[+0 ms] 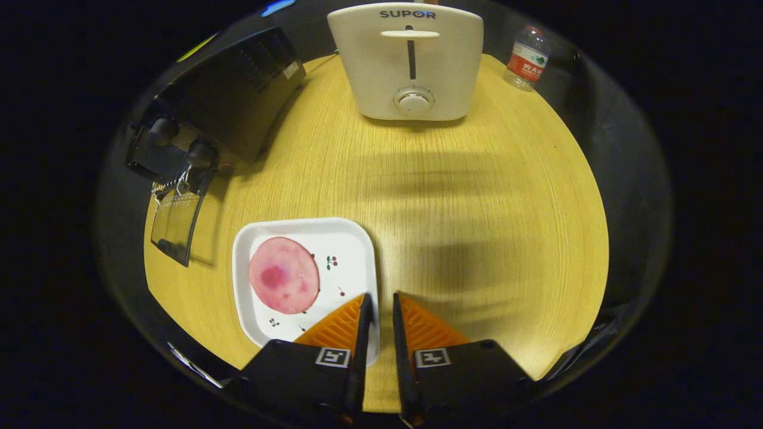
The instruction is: Open the toaster oven, put the food inside, and close the toaster oven door.
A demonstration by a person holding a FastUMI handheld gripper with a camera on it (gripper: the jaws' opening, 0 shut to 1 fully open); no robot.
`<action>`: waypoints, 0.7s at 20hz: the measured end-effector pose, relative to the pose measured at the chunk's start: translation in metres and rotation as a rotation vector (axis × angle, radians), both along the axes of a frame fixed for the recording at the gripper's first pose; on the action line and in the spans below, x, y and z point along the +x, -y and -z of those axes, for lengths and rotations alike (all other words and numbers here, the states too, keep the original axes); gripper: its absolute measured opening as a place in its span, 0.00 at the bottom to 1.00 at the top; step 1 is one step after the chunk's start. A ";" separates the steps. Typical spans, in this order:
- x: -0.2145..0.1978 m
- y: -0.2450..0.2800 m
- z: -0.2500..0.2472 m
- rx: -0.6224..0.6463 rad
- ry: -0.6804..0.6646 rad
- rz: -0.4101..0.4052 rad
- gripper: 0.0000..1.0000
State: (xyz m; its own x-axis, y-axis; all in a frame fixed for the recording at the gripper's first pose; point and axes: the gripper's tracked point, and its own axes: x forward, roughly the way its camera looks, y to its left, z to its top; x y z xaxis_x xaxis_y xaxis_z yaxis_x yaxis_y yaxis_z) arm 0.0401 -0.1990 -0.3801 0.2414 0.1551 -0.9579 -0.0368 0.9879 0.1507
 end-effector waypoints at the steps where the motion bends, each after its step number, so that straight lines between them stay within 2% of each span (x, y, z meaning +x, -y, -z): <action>1: -0.001 0.000 -0.001 0.007 -0.013 -0.003 0.20; 3: -0.006 -0.002 -0.012 0.015 -0.025 -0.021 0.11; 4: -0.003 -0.004 0.000 0.014 -0.016 -0.031 0.08; 9: -0.013 -0.013 0.001 0.120 -0.068 -0.089 0.02; 14: -0.019 -0.019 0.000 0.223 -0.109 -0.021 0.02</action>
